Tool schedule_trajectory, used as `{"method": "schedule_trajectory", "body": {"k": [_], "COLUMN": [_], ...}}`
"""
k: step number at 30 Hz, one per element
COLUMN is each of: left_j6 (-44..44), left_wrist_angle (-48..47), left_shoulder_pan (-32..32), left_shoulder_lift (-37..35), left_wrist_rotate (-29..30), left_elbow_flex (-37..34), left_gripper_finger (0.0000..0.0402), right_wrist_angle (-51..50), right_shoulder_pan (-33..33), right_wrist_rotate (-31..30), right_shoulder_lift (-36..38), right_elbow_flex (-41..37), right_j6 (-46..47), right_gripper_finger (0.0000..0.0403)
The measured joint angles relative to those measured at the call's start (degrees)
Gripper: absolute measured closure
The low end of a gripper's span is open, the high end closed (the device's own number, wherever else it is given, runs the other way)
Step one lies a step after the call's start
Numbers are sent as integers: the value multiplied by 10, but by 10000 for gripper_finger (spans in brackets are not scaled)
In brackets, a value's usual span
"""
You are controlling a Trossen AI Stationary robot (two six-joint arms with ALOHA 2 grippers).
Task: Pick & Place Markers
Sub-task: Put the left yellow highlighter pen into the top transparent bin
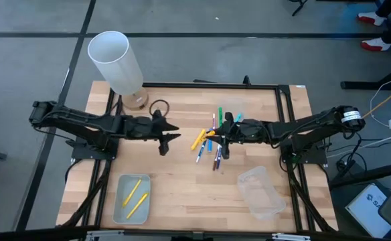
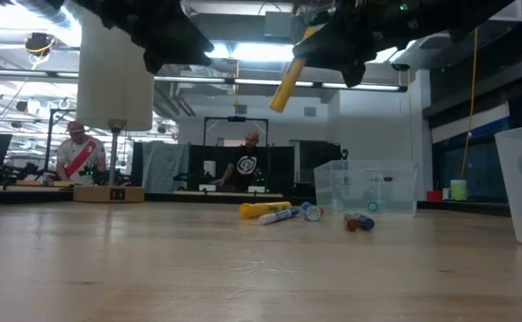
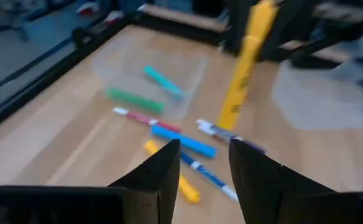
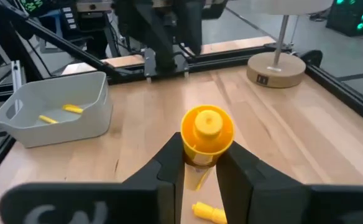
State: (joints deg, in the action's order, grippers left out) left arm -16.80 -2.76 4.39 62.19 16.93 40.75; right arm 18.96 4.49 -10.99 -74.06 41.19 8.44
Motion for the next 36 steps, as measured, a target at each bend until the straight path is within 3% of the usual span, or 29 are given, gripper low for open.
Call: {"method": "schedule_trajectory", "body": {"k": [7,14,23,36], "left_j6": [10,11,52,47], "left_wrist_angle": [118,133,128,104], "left_shoulder_pan": [-8,1,29,98], "left_shoulder_lift": [-51,-49,-49,-45], "left_wrist_rotate": [-57,-72,-131,-106], "left_elbow_flex": [-83,-102,-103,-106], "left_gripper_finger": [270,271,272,272], "right_wrist_angle": [3,-2,-8,-68], "right_shoulder_pan": [1,22,57,90], "right_wrist_rotate": [-10,-109,-292,-540], "right_shoulder_lift": [0,0,0,0], "right_elbow_flex": [0,0,0,0], "right_j6": [15,26,37,76], "right_gripper_finger": [333,333,333,333]}}
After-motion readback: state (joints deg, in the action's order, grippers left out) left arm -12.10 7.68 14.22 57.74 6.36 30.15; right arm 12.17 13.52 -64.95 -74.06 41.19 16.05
